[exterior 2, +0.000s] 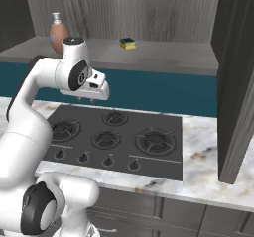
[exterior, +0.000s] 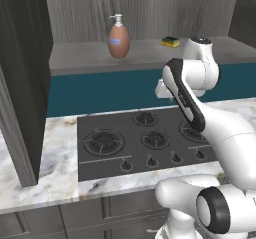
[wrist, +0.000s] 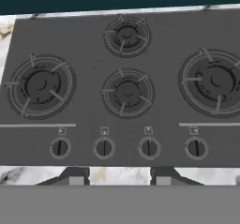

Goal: Locate and retrieve the soap dispenser and sponge from the cabinet. Place them next to the sink.

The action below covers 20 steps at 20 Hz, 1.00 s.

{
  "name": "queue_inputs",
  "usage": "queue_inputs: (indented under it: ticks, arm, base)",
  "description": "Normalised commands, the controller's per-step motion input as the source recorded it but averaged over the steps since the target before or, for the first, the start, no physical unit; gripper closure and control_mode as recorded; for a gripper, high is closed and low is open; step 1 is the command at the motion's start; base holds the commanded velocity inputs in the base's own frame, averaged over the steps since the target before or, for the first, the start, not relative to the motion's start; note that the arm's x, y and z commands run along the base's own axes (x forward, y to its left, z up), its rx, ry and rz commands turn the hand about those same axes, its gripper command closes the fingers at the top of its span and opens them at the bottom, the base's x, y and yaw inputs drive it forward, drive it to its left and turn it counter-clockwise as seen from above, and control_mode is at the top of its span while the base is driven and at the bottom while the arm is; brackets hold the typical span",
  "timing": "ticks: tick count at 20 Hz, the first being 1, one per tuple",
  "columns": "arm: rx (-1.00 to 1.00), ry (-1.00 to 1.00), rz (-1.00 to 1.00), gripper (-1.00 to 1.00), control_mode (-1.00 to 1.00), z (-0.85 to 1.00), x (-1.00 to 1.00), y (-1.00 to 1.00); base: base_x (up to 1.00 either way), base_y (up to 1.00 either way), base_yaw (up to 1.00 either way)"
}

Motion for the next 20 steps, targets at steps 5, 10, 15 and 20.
queue_inputs:
  ticks: [5, 10, 15, 20]
  arm:
    - [0.0, 0.0, 0.0, -1.0, -1.0, 0.0, 0.0, 0.04]
    - [0.0, -0.06, 0.01, -1.0, -1.0, 0.02, -0.16, 0.18]
    - [0.0, -0.16, 0.07, -1.0, -1.0, 0.13, -0.26, 0.24]
    - [0.0, -0.19, 0.12, -1.0, -1.0, 0.27, -0.23, 0.18]
  base:
    - [0.0, 0.0, 0.0]
    - [0.0, 0.0, 0.0]
    - [0.0, 0.0, 0.0]
    - [0.0, 0.0, 0.0]
